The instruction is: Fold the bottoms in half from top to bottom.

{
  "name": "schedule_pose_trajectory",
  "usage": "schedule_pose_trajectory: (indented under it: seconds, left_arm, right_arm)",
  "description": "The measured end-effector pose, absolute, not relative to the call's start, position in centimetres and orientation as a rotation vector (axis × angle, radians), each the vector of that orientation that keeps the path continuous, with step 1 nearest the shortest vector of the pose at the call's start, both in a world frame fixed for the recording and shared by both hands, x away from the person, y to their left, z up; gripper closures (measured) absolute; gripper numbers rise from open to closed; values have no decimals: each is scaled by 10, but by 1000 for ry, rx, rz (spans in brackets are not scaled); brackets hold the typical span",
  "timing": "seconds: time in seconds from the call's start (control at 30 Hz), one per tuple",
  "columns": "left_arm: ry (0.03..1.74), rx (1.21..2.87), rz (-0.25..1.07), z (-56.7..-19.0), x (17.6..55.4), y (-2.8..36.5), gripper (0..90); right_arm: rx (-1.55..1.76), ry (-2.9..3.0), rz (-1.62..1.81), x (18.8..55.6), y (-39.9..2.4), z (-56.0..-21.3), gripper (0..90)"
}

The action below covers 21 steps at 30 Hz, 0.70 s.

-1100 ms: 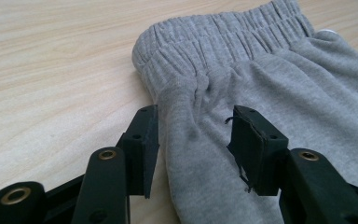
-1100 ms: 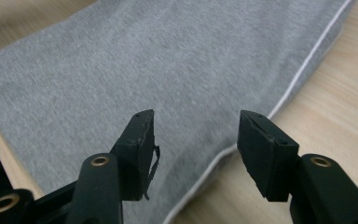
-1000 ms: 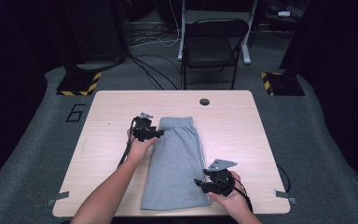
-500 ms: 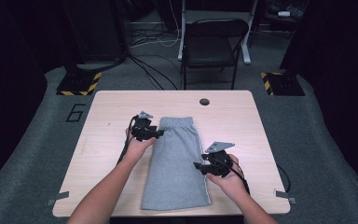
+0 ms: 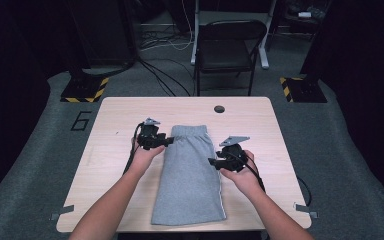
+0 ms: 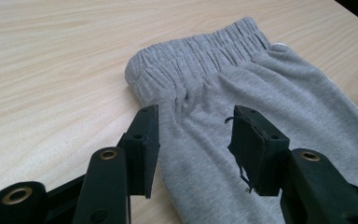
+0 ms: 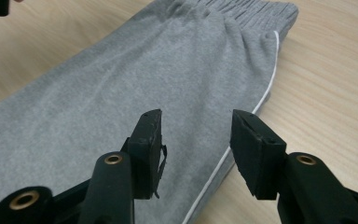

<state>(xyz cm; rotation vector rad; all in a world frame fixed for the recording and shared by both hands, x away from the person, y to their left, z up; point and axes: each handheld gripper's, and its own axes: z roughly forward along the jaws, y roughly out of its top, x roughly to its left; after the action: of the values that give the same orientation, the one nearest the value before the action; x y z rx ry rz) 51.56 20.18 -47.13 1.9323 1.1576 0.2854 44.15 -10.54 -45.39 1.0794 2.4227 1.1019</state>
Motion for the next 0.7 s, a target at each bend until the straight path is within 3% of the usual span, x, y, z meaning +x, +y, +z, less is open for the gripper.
schedule_pose_trajectory:
  seconds: [0.4, 0.7]
  left_arm:
    - [1150, 1957, 278, -476, 517, 199, 554]
    - [1179, 1960, 275, -483, 520, 195, 561]
  right_arm:
    - [1116, 2411, 1111, 468, -91, -452, 577]
    - [1127, 2384, 1024, 490, -84, -470, 607]
